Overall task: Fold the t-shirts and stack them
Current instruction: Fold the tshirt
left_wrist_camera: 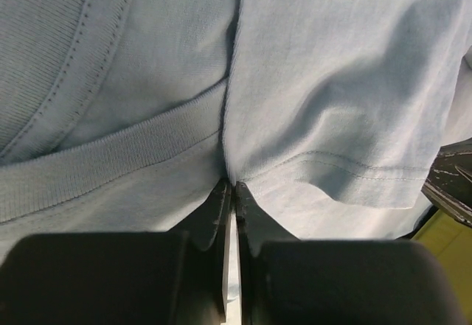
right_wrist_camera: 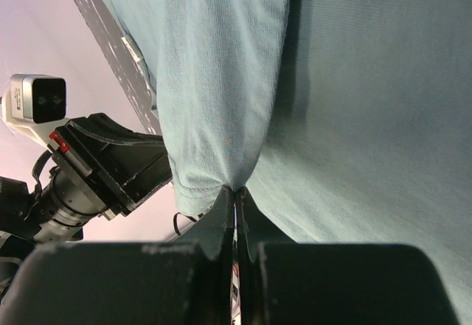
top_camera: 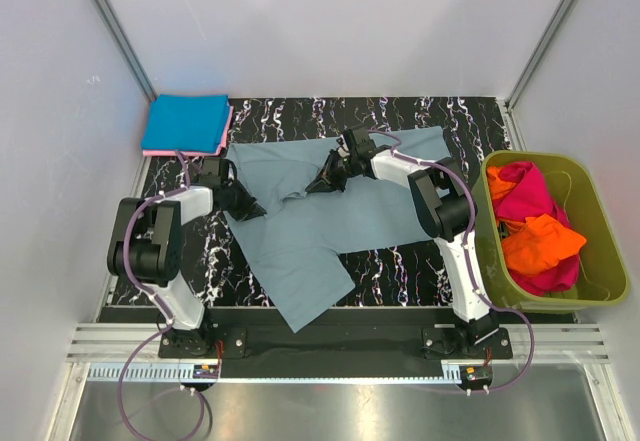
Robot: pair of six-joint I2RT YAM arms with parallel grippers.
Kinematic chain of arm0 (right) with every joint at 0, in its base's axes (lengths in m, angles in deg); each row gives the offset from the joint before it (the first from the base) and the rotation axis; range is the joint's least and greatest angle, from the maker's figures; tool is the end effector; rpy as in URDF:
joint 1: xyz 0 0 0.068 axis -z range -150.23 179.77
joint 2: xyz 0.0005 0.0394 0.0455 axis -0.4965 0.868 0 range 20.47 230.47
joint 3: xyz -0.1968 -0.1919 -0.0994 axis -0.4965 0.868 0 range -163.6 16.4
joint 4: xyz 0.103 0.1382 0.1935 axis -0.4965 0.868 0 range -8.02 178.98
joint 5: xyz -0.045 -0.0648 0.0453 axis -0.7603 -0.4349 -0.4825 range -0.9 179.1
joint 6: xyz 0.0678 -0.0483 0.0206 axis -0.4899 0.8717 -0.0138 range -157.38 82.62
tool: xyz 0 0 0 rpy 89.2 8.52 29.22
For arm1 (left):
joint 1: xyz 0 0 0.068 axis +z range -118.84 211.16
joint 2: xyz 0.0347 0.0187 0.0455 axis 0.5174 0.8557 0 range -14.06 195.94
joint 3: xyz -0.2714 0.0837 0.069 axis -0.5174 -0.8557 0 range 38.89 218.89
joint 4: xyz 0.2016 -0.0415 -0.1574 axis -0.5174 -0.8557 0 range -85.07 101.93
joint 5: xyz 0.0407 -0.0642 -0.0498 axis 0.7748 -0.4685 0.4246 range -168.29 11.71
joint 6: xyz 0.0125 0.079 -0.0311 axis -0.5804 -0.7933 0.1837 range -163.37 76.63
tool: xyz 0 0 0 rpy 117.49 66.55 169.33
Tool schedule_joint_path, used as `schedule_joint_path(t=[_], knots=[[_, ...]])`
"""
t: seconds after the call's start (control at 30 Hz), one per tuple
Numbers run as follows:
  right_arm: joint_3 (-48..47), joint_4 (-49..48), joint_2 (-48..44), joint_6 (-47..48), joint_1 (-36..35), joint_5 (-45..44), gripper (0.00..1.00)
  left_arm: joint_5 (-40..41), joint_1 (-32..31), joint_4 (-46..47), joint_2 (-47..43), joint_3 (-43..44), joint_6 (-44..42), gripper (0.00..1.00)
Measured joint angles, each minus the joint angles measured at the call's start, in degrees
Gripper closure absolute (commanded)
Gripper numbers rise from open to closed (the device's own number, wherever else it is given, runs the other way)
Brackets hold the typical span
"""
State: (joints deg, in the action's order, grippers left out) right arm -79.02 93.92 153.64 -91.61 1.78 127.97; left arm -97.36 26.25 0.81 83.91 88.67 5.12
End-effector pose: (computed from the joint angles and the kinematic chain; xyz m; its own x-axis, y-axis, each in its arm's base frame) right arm 0.4447 0.2901 0.1184 -0.9809 0.1941 0.0103 0.1234 0.5808 0.8046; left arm 0.3366 -0.0536 0.1289 -0.7529 -0.6456 -0.1280 -0.4778 0.6698 -0.5684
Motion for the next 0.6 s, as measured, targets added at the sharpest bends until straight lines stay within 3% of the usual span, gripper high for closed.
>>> schedule_joint_path(t=[0.1, 0.6], knots=[[0.0, 0.0, 0.0, 0.0, 0.0, 0.3, 1.0, 0.3, 0.0, -1.0, -1.3, 0.0, -0.3, 1.0], [-0.5, 3.5, 0.0, 2.8, 0.0, 1.2, 1.0, 0.8, 0.0, -4.8, -11.0, 0.0, -1.7, 1.0]])
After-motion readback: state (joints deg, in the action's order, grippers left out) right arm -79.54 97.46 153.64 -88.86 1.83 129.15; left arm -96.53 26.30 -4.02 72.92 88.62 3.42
